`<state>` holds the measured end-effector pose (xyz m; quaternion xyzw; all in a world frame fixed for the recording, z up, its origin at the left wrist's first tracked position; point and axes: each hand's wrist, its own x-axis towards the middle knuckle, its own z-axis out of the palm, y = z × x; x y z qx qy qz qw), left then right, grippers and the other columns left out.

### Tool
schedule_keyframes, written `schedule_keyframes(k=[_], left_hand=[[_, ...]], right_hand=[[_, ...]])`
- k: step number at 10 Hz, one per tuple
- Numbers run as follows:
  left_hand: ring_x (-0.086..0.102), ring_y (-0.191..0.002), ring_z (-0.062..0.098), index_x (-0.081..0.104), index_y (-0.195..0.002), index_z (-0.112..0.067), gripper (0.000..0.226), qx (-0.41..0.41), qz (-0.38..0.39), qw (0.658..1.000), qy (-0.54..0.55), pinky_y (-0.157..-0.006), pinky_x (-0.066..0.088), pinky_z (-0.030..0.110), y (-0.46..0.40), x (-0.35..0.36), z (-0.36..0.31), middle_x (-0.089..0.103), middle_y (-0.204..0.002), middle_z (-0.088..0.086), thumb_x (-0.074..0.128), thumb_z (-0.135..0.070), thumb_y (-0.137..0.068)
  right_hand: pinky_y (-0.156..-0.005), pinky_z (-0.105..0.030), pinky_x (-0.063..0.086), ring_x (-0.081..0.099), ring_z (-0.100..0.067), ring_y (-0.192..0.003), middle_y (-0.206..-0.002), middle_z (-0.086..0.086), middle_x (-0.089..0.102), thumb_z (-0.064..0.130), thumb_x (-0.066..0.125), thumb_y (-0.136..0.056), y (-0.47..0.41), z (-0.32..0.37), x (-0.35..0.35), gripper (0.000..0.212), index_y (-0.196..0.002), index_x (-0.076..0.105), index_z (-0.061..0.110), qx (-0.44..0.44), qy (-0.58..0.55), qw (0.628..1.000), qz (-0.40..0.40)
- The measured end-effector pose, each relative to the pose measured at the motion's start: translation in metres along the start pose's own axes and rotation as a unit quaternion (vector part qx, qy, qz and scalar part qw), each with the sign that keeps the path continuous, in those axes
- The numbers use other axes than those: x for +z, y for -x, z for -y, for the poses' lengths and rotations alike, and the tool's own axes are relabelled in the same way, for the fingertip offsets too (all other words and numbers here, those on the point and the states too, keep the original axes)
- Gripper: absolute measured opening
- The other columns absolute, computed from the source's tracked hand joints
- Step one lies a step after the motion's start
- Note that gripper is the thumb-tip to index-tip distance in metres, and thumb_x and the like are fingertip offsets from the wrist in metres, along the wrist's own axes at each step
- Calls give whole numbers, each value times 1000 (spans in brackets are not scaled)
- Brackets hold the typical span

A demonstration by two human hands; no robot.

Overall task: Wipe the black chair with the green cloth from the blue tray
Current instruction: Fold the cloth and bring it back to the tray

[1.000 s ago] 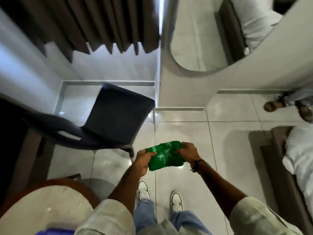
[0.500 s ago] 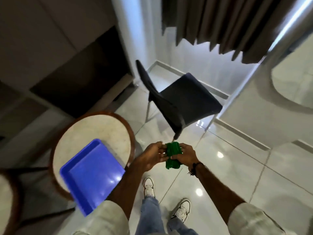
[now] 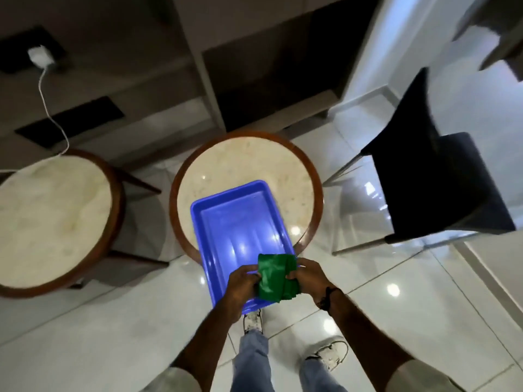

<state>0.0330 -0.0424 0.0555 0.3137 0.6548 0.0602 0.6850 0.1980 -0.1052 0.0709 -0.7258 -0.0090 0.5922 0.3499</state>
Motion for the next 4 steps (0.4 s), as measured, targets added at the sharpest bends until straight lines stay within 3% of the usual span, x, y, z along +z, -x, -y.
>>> schedule_keyframes(k=[1, 2, 3, 4], left_hand=[[68, -106, 44, 66, -117, 5, 29, -16, -77, 997, -19, -95, 57, 54, -47, -21, 19, 69, -115, 31, 54, 6, -91], [68, -99, 32, 66, -119, 3, 32, -8, -92, 996, -10, -86, 58, 43, -80, -26, 30, 70, -115, 26, 57, 6, -89], [66, -103, 29, 64, -124, -1, 32, -3, -74, 996, -45, -85, 55, 37, -103, -22, 41, 68, -121, 24, 57, -3, -93], [61, -120, 34, 57, -130, -4, 34, 7, -44, 987, -157, -93, 49, 36, -105, -21, 48, 63, -131, 21, 56, -15, -97]], right_hand=[[-97, -60, 49, 64, -41, -106, -118, -33, 65, -19, 60, -76, -43, -25, 42, 35, -109, 65, -8, 28, 1, 999, -28], [-91, -57, 53, 66, -38, -98, -108, -30, 70, -13, 56, -79, -78, -38, 63, 29, -103, 70, -7, 13, 36, 999, -28], [-60, -30, 57, 63, -25, -70, -74, -16, 67, -9, 53, -85, -103, -44, 70, 19, -88, 67, 3, 22, -8, 999, -42], [-45, -24, 33, 45, -14, -51, -59, -4, 53, 0, 59, -87, -100, -28, 55, 16, -81, 58, 15, 11, -33, 996, -78]])
